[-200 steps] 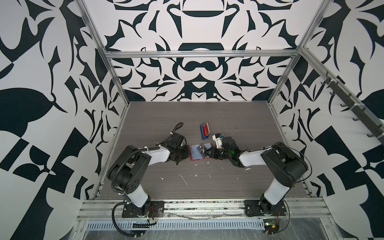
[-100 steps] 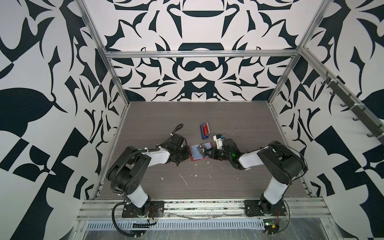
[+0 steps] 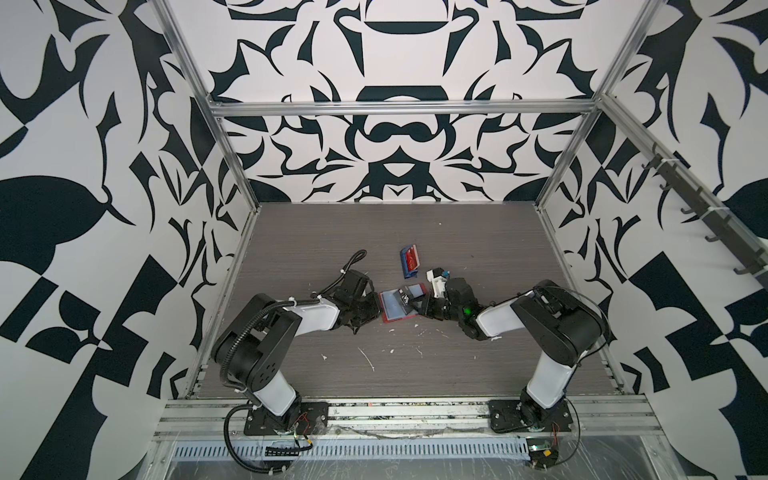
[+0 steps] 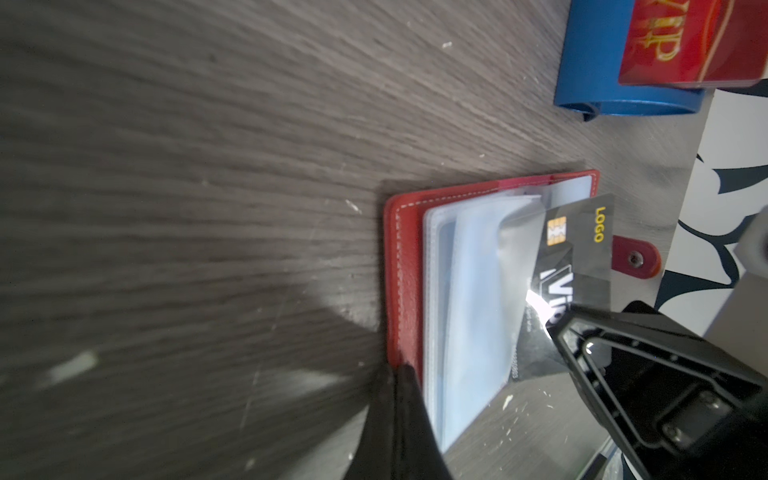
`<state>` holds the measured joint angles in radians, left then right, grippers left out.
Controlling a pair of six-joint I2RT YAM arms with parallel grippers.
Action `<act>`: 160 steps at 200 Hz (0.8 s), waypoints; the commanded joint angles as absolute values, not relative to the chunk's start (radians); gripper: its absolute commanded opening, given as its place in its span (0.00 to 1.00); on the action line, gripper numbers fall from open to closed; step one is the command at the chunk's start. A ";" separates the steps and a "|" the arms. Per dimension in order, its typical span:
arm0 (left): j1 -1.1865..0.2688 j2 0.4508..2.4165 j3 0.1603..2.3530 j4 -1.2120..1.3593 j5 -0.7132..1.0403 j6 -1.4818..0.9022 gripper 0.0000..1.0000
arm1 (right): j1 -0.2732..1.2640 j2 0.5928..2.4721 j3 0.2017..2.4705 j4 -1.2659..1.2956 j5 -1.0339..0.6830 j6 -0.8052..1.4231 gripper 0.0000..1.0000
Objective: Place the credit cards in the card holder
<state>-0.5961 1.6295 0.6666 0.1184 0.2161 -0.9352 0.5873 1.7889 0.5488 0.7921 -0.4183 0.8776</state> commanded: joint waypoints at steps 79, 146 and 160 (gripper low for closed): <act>-0.617 1.650 0.623 0.032 0.204 -0.954 0.00 | 0.614 1.838 0.542 0.825 -0.387 0.908 0.00; -0.617 1.659 0.632 0.035 0.201 -0.953 0.00 | 0.626 1.801 0.546 0.752 -0.362 0.883 0.16; -0.617 1.661 0.635 0.035 0.201 -0.951 0.00 | 0.630 1.778 0.557 0.701 -0.344 0.859 0.25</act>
<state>-0.6025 1.6287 0.6621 0.1276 0.2127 -0.9466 0.6125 1.8229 0.5484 0.8112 -0.3779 0.9028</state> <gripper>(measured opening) 0.047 0.196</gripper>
